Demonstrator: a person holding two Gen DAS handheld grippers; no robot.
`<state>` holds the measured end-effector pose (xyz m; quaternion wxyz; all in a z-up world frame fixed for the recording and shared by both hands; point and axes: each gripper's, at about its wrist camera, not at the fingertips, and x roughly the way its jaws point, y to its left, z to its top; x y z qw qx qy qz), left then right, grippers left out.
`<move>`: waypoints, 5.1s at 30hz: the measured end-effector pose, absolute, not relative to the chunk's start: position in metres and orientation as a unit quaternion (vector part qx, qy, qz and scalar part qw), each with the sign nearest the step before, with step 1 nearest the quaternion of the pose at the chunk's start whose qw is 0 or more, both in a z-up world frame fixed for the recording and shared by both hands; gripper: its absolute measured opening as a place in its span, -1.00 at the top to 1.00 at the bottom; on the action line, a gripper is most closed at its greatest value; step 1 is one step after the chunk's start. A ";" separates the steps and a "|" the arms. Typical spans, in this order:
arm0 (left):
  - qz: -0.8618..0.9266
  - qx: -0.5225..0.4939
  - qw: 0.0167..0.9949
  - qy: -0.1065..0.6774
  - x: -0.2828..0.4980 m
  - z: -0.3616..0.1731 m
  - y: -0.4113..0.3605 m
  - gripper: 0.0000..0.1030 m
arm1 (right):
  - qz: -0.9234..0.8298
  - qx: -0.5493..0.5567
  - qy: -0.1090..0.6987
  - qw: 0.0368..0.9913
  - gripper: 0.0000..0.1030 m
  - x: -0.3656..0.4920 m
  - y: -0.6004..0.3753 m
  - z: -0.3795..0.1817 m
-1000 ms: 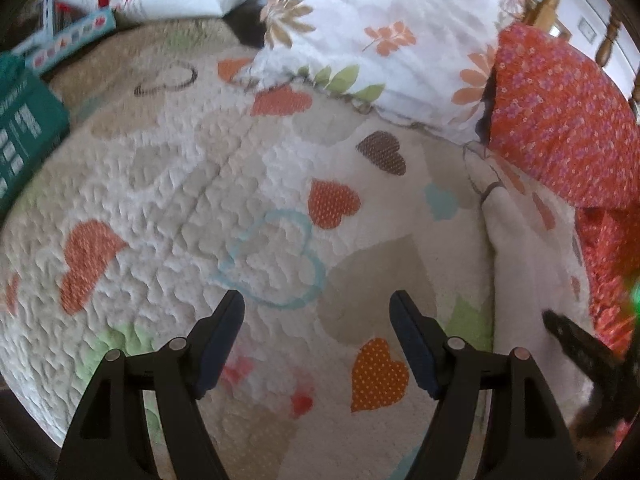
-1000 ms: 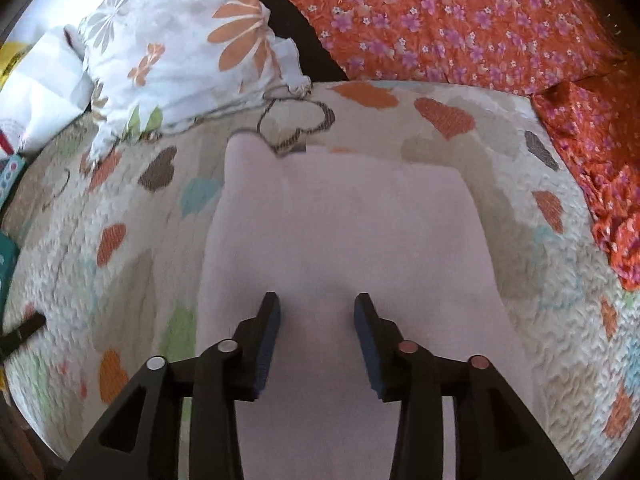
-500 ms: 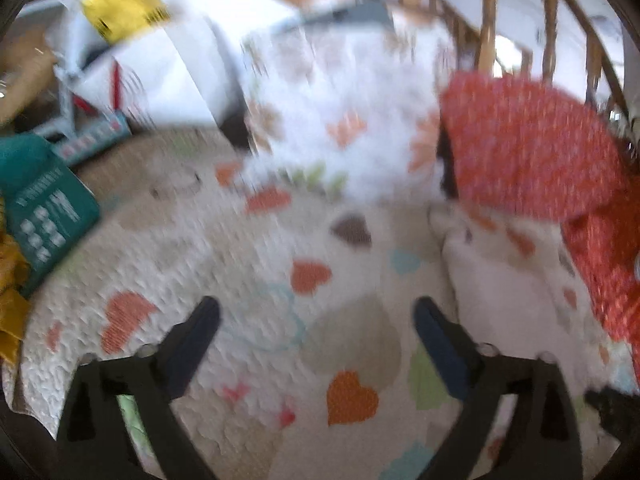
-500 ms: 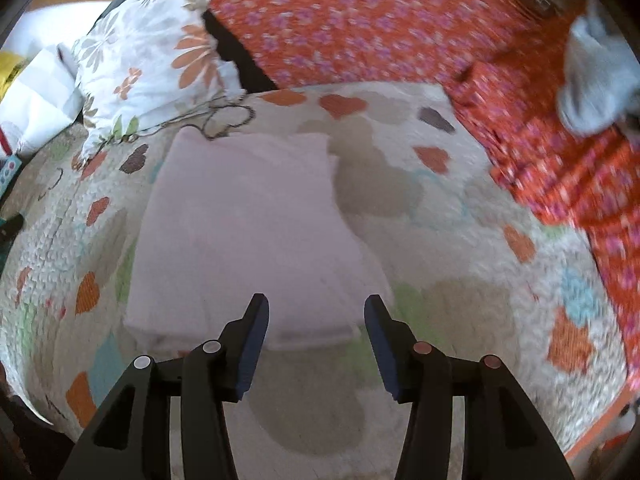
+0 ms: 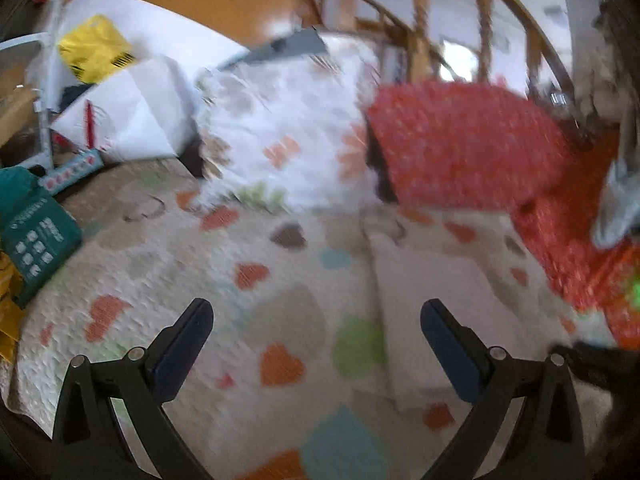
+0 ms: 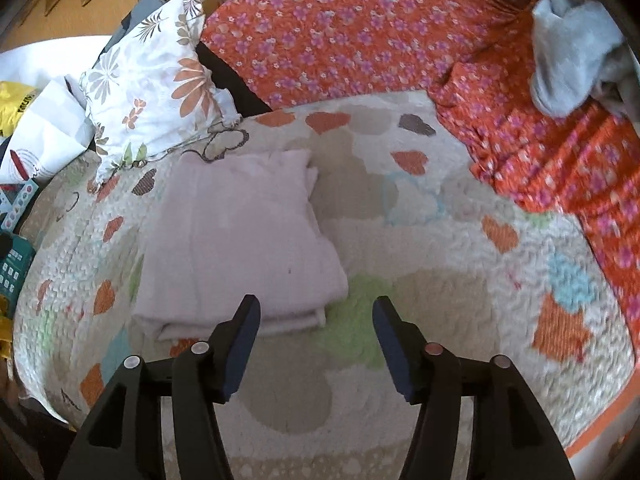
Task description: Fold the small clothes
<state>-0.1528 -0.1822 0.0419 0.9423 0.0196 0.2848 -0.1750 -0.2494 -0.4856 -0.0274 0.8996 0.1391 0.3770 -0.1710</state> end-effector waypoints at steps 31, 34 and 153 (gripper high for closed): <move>-0.203 0.124 0.836 0.495 -0.150 -0.102 -0.240 -1.00 | -0.230 0.176 0.490 0.822 -0.61 -0.236 -0.506 -0.119; -0.205 0.120 0.836 0.495 -0.149 -0.103 -0.239 -1.00 | -0.232 0.176 0.491 0.821 -0.68 -0.234 -0.507 -0.120; -0.202 0.106 0.832 0.505 -0.147 -0.106 -0.237 -1.00 | -0.239 0.071 0.454 0.855 -0.95 -0.230 -0.458 -0.100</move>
